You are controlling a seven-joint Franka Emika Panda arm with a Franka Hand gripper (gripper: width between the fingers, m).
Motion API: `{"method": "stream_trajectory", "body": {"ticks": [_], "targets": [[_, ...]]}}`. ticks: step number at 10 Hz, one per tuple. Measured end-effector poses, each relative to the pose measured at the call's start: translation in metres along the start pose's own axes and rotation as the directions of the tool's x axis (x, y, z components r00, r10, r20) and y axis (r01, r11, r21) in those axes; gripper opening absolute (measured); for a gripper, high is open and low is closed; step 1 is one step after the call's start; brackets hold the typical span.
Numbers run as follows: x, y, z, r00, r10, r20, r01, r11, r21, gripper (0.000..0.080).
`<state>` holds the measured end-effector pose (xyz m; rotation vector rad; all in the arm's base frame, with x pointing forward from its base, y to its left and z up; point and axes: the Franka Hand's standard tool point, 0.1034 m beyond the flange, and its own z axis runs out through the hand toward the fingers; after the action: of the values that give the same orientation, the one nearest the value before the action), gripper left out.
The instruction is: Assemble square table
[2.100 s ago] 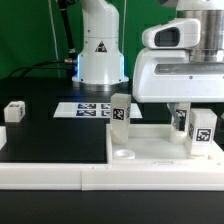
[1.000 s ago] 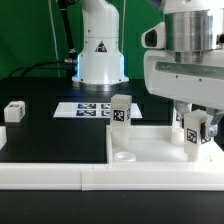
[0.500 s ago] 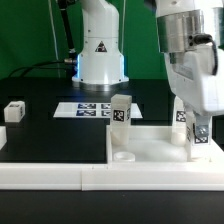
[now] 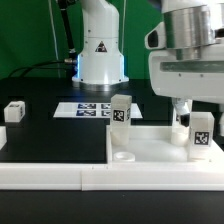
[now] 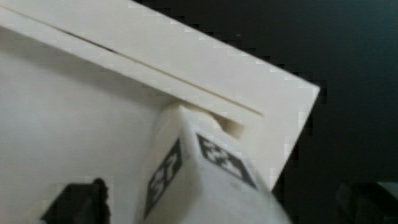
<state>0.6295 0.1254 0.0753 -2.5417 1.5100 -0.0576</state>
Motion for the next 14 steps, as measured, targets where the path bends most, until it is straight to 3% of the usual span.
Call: {"method": "stream_trajectory", "body": {"ticks": [3, 4, 6, 9, 11, 13, 14], "targets": [[0.004, 0.002, 0.001, 0.982, -0.191, -0.001, 0.191, 0.982, -0.007, 0.0649], [0.007, 0.004, 0.001, 0.922, -0.387, 0.007, 0.387, 0.921, -0.041, 0.0649], [0.014, 0.001, 0.004, 0.764, -0.646, -0.007, 0.644, 0.763, -0.051, 0.0649], [0.014, 0.002, 0.005, 0.770, -0.637, -0.015, 0.636, 0.770, -0.048, 0.0621], [0.013, 0.003, 0.006, 0.847, -0.531, -0.015, 0.530, 0.847, -0.040, 0.0295], [0.015, 0.004, 0.006, 0.891, -0.454, -0.019, 0.453, 0.891, -0.041, 0.0295], [0.017, 0.006, 0.005, 0.962, -0.272, -0.018, 0.272, 0.962, -0.027, 0.0295]]}}
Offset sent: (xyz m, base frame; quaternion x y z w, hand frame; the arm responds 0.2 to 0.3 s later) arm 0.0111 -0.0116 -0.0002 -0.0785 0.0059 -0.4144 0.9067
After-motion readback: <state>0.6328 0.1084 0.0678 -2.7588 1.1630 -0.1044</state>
